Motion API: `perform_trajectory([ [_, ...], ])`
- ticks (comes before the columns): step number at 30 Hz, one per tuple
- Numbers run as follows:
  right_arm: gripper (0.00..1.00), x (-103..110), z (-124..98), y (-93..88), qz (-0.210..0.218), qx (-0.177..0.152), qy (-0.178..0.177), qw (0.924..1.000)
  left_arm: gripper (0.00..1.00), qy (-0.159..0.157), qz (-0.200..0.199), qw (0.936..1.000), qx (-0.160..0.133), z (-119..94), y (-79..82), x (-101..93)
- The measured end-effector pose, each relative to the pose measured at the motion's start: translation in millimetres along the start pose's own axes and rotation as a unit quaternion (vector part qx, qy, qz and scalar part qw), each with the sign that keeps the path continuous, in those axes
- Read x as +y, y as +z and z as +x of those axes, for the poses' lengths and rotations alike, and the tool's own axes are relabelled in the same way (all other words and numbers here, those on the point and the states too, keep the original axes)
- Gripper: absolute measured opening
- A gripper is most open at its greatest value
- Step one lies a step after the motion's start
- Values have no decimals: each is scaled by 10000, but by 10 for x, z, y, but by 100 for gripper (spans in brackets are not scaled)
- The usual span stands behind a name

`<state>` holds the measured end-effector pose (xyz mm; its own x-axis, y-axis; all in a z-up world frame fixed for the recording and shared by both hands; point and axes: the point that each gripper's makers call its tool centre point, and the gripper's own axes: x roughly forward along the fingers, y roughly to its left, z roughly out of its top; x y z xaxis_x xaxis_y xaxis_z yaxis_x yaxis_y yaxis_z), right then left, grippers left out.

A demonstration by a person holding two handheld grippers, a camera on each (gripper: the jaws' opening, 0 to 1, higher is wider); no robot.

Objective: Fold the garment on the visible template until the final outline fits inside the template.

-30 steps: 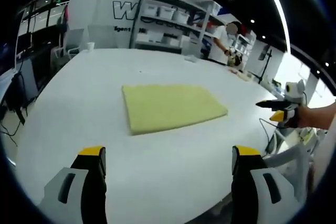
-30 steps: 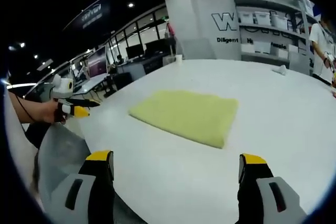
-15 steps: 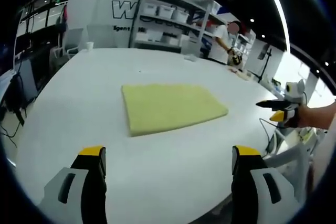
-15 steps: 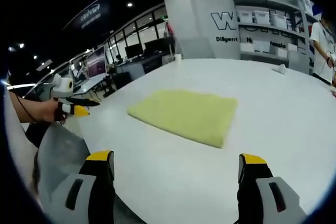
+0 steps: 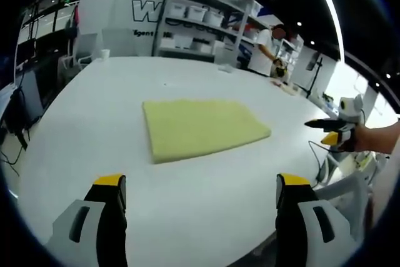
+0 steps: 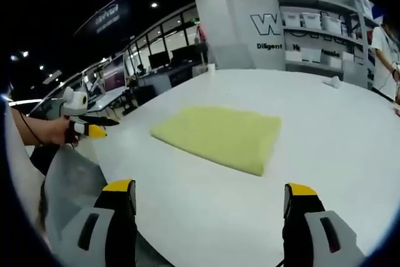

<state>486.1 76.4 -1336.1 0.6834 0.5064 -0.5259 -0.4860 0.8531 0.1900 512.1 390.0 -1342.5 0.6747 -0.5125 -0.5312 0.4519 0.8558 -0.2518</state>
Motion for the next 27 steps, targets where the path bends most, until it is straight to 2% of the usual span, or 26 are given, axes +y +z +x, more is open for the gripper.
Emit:
perform_trajectory([
  [27,97,16,-5,-42,-1,4,3,10000,99,11,-60,10000,19,-35,-78,-9],
])
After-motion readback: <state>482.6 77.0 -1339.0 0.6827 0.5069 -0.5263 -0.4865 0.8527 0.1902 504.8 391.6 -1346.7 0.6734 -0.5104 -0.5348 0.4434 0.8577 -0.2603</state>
